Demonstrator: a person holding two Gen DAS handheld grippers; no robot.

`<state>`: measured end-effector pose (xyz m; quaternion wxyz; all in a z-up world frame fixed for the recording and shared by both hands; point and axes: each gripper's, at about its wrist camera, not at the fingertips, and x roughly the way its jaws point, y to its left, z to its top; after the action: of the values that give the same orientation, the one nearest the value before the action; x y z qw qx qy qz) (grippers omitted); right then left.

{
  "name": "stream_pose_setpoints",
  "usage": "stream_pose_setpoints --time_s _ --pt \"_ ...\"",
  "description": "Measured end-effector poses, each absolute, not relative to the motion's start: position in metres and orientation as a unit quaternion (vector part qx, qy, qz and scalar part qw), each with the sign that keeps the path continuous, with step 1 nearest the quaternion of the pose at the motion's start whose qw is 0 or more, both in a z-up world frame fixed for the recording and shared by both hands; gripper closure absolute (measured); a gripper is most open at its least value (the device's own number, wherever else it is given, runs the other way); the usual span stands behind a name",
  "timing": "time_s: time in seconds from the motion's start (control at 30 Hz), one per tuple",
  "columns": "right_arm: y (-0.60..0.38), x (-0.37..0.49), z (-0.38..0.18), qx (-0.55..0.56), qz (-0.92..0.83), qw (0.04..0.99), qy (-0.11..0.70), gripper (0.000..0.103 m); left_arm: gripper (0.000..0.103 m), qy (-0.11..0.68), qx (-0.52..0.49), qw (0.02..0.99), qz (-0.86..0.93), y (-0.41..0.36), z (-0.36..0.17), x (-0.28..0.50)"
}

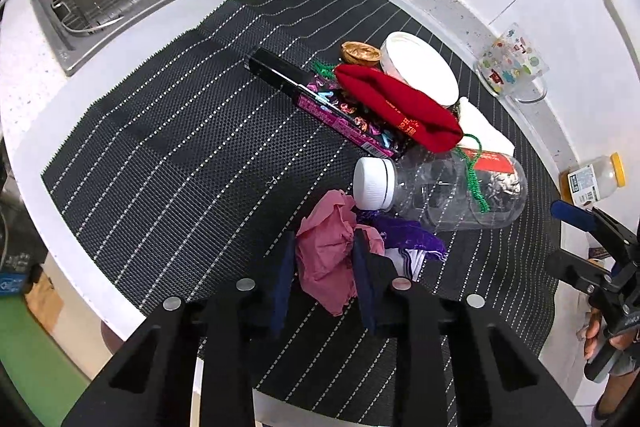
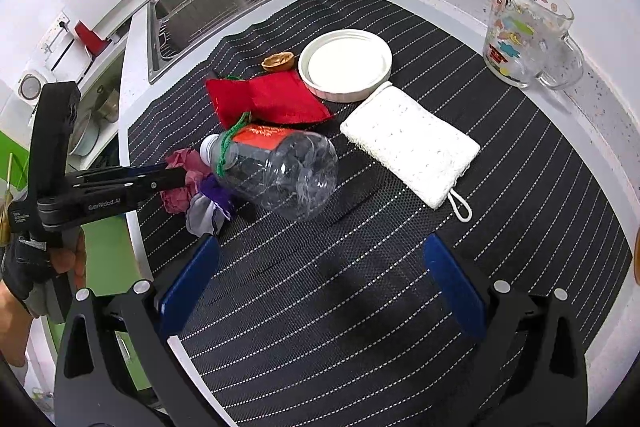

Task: Collect trash
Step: 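Grasp the pink cloth with the left gripper while the right gripper grasps the white sponge, then carry the pink cloth and white sponge over the trash bin with both grippers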

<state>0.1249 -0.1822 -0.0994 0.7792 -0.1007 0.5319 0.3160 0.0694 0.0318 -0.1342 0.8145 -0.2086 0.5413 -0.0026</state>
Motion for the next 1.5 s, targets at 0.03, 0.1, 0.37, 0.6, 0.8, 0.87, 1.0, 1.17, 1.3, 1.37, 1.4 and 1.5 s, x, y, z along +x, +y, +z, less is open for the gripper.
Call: stream_pose_setpoints --time_s 0.03,0.1,0.37,0.6,0.8,0.87,1.0,1.17,1.3,1.37,1.4,1.5 --pt "-0.182 0.125 -0.099 -0.101 0.316 0.78 0.531 0.003 0.076 0.539 -0.208 0.816 -0.002 0.033 -0.132 0.067" --pt "-0.183 0.127 -0.098 -0.1 0.315 0.78 0.531 0.003 0.077 0.533 -0.207 0.82 0.0 0.034 -0.126 0.065" --pt "-0.198 0.143 -0.097 -0.109 0.294 0.792 0.525 0.003 0.077 0.501 -0.202 0.842 0.008 0.039 -0.088 0.057" --pt "-0.203 0.181 -0.113 -0.17 0.29 0.784 0.522 0.003 0.077 0.484 -0.2 0.852 0.019 0.041 -0.067 0.061" --pt "-0.186 0.207 -0.138 -0.263 0.334 0.748 0.509 0.003 0.077 0.483 -0.21 0.849 0.034 0.042 -0.068 0.063" --pt "-0.179 0.213 -0.144 -0.289 0.354 0.733 0.504 0.003 0.077 0.486 -0.214 0.846 0.041 0.043 -0.071 0.065" --pt "-0.165 0.22 -0.157 -0.336 0.389 0.7 0.496 0.003 0.077 0.488 -0.221 0.843 0.052 0.043 -0.073 0.064" --pt "-0.157 0.223 -0.162 -0.343 0.423 0.68 0.491 0.012 0.077 0.491 -0.226 0.839 0.062 0.044 -0.075 0.064" --pt "-0.158 0.226 -0.16 -0.34 0.443 0.672 0.487 0.026 0.077 0.494 -0.23 0.836 0.064 0.043 -0.077 0.064" --pt "-0.16 0.228 -0.156 -0.335 0.443 0.674 0.487 0.037 0.077 0.494 -0.229 0.836 0.064 0.041 -0.076 0.064" --pt "-0.162 0.229 -0.155 -0.333 0.443 0.673 0.49 0.037 0.077 0.494 -0.228 0.837 0.064 0.04 -0.075 0.064" --pt "-0.164 0.229 -0.153 -0.333 0.442 0.675 0.489 0.038 0.077 0.492 -0.225 0.839 0.063 0.036 -0.071 0.063"
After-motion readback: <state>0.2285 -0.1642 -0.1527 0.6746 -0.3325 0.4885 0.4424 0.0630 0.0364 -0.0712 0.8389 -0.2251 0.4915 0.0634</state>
